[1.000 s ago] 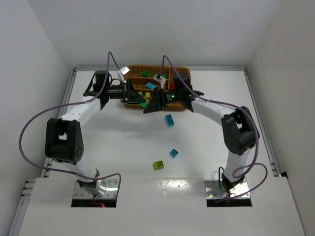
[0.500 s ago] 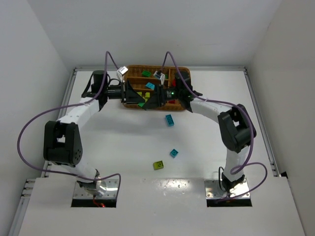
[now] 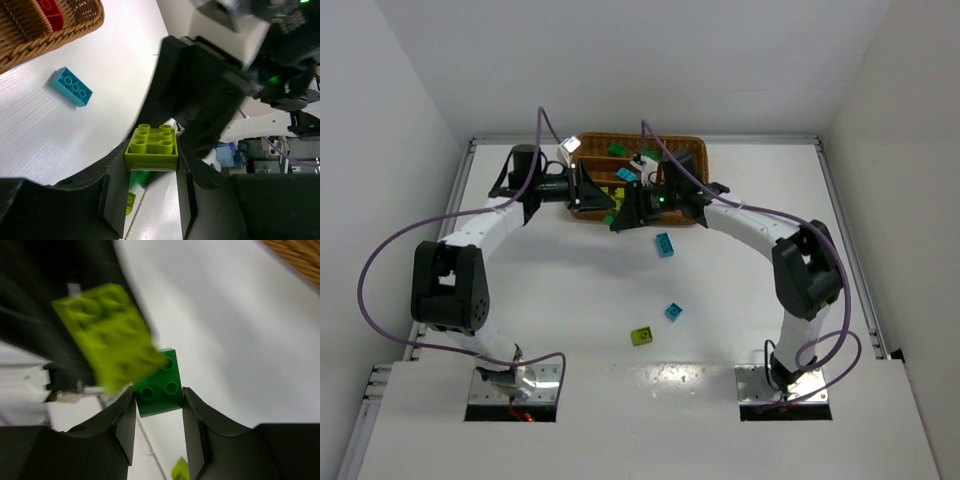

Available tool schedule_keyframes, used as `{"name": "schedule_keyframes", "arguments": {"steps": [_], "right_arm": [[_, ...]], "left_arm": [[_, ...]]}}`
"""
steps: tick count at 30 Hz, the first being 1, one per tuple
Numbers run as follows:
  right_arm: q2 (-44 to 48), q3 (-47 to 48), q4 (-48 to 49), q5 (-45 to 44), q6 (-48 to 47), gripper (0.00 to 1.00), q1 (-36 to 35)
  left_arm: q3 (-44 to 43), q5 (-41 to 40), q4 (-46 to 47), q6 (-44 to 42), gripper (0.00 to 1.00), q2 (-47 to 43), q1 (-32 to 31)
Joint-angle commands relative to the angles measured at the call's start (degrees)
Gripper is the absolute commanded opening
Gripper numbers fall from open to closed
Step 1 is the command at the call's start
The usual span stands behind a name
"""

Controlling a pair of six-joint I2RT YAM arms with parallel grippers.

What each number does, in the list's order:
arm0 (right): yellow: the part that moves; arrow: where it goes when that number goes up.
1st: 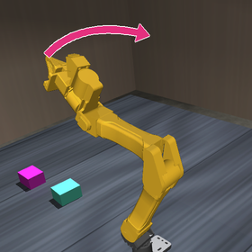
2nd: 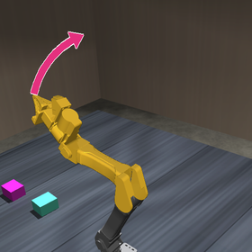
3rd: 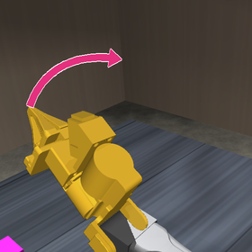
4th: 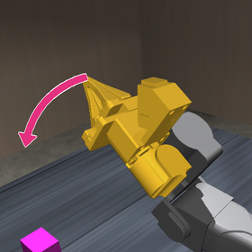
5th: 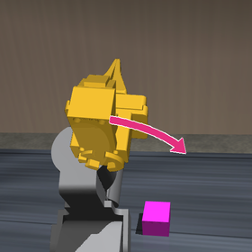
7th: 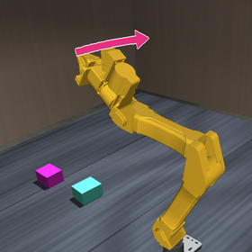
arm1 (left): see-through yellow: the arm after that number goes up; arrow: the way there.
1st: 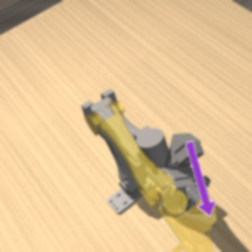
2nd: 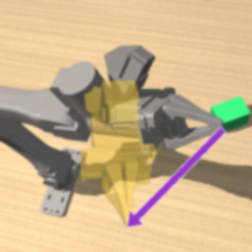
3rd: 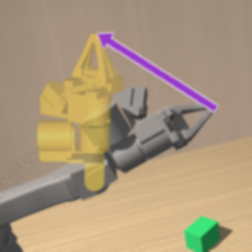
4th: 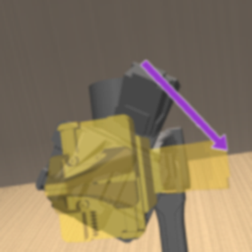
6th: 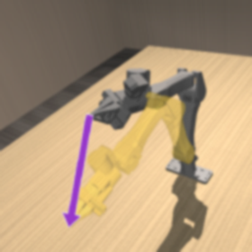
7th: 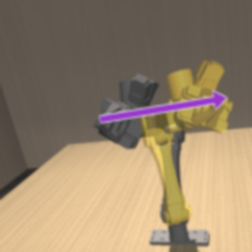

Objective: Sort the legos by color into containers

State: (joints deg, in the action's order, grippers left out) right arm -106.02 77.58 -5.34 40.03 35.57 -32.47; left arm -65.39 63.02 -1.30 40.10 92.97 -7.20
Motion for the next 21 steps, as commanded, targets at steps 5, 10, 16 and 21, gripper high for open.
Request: {"name": "schedule_keyframes", "arguments": {"steps": [5,10,16,21], "right_arm": [[5.6,-5.2,-8.2,-14.6,-3.8,0.04,1.4],[12.5,-9.4,-14.0,-23.0,-6.6,0.04,3.2],[20.5,-14.7,-18.0,-32.2,-6.6,0.05,6.2],[22.5,-14.5,-21.0,-34.0,-6.6,0.06,7.9]], "left_arm": [[-3.2,-0.4,1.5,0.9,0.00,0.2,0.3],[-5.4,-4.7,-4.7,-1.1,0.00,2.6,1.6],[-11.8,-24.2,-15.6,-6.3,0.00,5.9,1.6],[-21.6,-37.6,-21.3,-9.1,0.00,13.1,1.6]]}}
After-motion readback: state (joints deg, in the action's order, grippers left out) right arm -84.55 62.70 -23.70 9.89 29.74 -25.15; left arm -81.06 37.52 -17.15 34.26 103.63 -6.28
